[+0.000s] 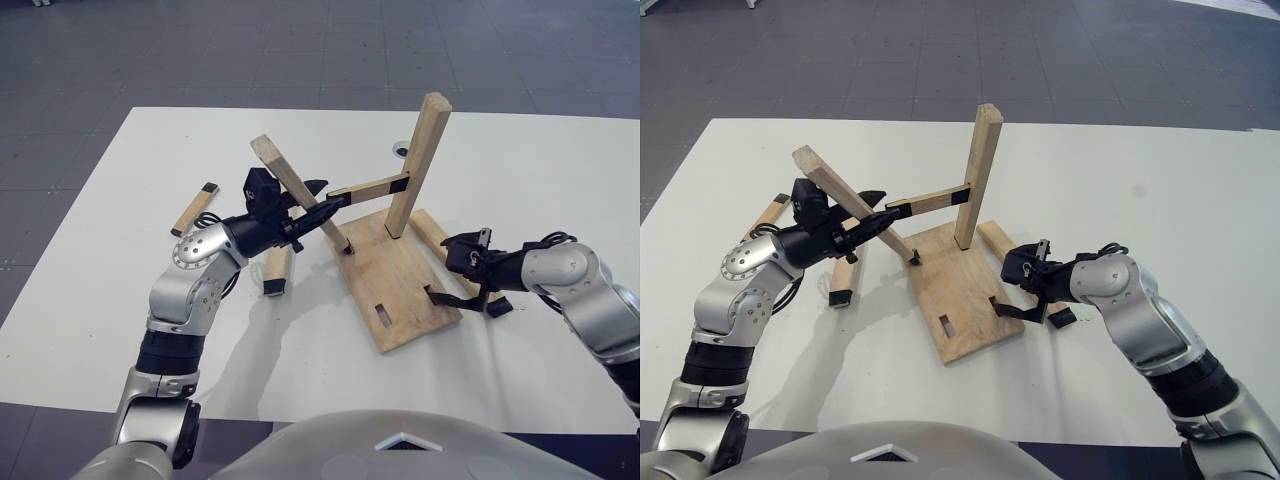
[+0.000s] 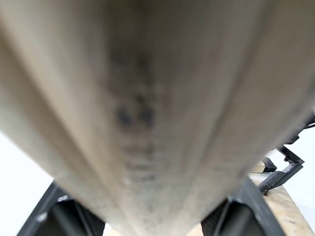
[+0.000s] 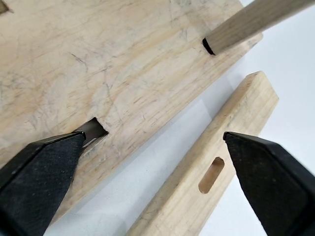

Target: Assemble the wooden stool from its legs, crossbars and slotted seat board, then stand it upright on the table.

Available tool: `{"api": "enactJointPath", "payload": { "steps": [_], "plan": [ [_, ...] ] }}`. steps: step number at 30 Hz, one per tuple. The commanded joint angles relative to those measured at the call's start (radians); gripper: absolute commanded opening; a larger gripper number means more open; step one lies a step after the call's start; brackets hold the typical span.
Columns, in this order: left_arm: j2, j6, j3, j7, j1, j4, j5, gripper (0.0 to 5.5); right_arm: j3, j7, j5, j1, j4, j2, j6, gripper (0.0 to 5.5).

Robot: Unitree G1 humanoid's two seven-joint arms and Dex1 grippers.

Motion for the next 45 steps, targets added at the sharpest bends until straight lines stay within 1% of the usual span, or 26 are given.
{"api": "enactJointPath", "payload": {
  "steps": [1,8,11,13,17,29,33,36,45],
  "plan": [
    [0.008,0.05,-0.035,-0.001,0.031,-0.006,0.04,2.05,0.005,0.014,-0.025,-0.014,0.048,-0.008,-0.013,5.18],
    [-0.003,0.063,-0.047,-0.003,0.033,-0.024,0.042,2.05,0.009,0.034,-0.035,-0.049,0.08,-0.004,-0.041,5.18],
    [0.027,0.064,-0.047,-0.033,0.054,-0.017,0.055,2.05,0.006,0.045,-0.033,-0.053,0.075,-0.003,-0.042,5.18],
    [0.071,0.075,-0.05,-0.077,0.061,-0.002,0.063,2.05,0.006,0.052,-0.034,-0.059,0.077,-0.001,-0.044,5.18],
    [0.125,0.074,-0.041,-0.138,0.04,0.039,0.076,2.05,0.0,0.055,-0.038,-0.054,0.073,0.001,-0.046,5.18],
    [0.077,0.049,-0.041,-0.092,0.066,0.063,0.084,2.05,0.0,0.053,-0.039,-0.046,0.06,0.01,-0.044,5.18],
    [0.074,0.095,-0.042,-0.112,0.08,0.075,0.042,2.05,0.005,0.053,-0.043,-0.043,0.064,0.011,-0.051,5.18],
    [0.104,0.141,-0.066,-0.158,0.077,0.092,0.023,2.05,0.006,0.054,-0.044,-0.044,0.067,0.012,-0.053,5.18],
    [0.195,0.147,-0.142,-0.251,0.015,0.106,0.056,2.05,0.005,0.057,-0.05,-0.046,0.065,0.02,-0.052,5.18]
  ]
}}
